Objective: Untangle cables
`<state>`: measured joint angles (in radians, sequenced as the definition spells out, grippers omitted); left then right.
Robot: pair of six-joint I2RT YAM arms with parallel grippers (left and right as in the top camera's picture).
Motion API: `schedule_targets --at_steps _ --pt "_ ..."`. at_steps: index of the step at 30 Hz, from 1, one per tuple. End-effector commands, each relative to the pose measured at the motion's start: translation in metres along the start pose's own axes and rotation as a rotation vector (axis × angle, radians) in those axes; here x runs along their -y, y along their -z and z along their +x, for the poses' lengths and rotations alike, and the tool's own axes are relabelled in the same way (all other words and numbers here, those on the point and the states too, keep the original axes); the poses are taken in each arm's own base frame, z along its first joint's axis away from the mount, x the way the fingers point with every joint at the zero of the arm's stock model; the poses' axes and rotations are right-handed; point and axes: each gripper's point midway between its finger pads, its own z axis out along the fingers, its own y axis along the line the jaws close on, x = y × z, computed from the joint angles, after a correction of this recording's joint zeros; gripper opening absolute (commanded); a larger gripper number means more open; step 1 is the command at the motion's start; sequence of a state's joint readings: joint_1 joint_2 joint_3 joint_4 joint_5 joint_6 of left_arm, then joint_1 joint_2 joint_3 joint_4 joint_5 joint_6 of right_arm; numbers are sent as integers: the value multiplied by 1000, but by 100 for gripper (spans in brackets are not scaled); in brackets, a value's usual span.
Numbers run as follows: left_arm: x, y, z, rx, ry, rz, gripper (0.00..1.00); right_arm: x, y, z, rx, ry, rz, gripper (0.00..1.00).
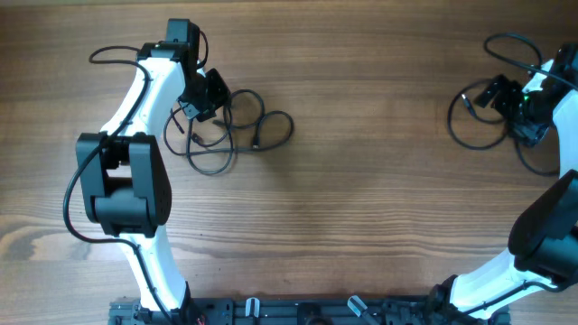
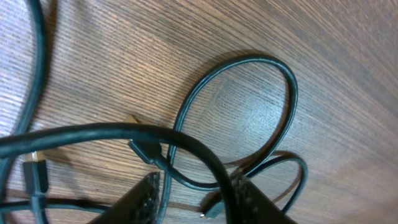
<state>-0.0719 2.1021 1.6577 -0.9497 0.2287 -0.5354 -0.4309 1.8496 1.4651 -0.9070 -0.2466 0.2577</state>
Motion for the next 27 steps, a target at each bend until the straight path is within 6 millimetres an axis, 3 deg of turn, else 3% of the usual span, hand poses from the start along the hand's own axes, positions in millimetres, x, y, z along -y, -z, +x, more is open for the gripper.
schedule_targets --at_steps 1,4,6,10,12,13,16,19,20,21,22,25,27 --pt "-6 -4 -1 2 -4 -25 21 -28 -6 19 -85 7 -112 96" --pt "-6 -4 -1 2 -4 -25 12 -42 -13 33 -120 44 -114 79" --pt "-6 -4 -1 2 -4 -25 4 -54 -20 45 -142 82 -118 52" --pt "-6 -4 -1 1 -4 -25 4 -82 -33 69 -177 150 -130 26" --pt "-6 -4 -1 1 -11 -25 4 -97 -39 82 -193 173 -137 8" --pt "-6 -4 -1 1 -22 -24 4 -104 -42 89 -201 183 -140 4" --pt "-4 -4 1 -7 -31 -13 4 -130 -49 109 -213 248 -161 4" --pt "13 2 14 -79 -102 104 4 -165 -54 136 -232 345 -223 8" --pt "21 8 19 -106 -119 160 4 -174 -55 143 -238 367 -236 15" --pt "28 15 23 -130 -121 216 4 -180 -56 149 -242 374 -242 30" --pt "33 22 26 -144 -116 254 4 -188 -56 156 -246 387 -250 34" --pt "50 59 31 -182 -100 431 4 -211 -56 174 -246 429 -278 53" --pt "61 96 32 -177 -101 565 4 -227 -56 186 -241 458 -298 73"
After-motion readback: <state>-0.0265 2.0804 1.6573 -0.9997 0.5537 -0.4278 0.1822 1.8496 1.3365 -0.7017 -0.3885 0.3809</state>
